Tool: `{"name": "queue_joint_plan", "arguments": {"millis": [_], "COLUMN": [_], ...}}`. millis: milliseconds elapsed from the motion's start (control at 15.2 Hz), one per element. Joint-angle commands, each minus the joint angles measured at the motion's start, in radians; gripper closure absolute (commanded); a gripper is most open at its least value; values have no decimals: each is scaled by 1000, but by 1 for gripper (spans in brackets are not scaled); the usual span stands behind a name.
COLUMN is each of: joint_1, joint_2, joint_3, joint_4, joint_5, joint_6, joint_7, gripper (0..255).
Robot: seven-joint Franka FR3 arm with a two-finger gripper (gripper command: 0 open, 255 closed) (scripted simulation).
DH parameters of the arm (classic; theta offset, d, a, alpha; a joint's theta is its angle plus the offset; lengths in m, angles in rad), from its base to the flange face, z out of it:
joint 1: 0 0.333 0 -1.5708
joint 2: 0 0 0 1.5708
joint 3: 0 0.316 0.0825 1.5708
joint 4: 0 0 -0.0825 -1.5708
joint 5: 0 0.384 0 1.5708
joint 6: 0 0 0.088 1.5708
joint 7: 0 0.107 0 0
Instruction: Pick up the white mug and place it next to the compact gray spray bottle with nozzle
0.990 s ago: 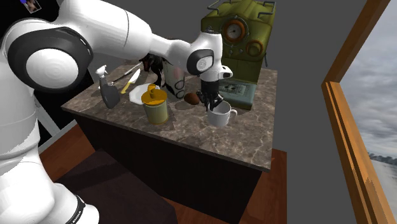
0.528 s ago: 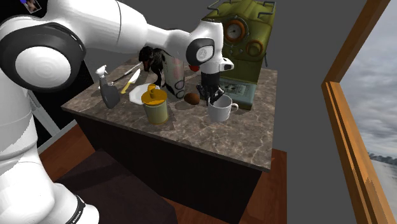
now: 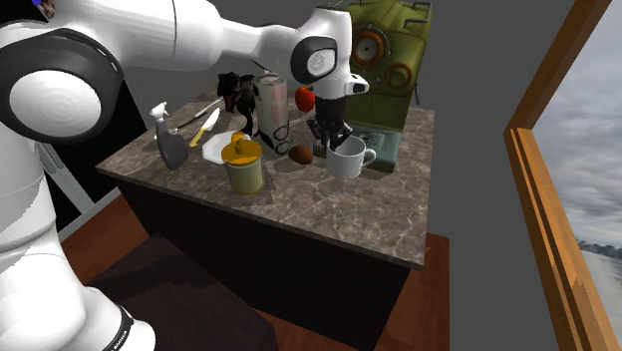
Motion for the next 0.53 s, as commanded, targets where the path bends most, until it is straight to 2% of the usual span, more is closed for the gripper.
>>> {"name": "queue_joint_plan", "arguments": {"millis": [0,462], "joint_1": [1,0], "joint_2": [-5,-16], "joint_3": [0,-1], "joint_4": [21,100], "joint_5": [-1,-1], "joint_6": [-27,-116], "joint_7": [0,-2], "gripper": [255,255]}}
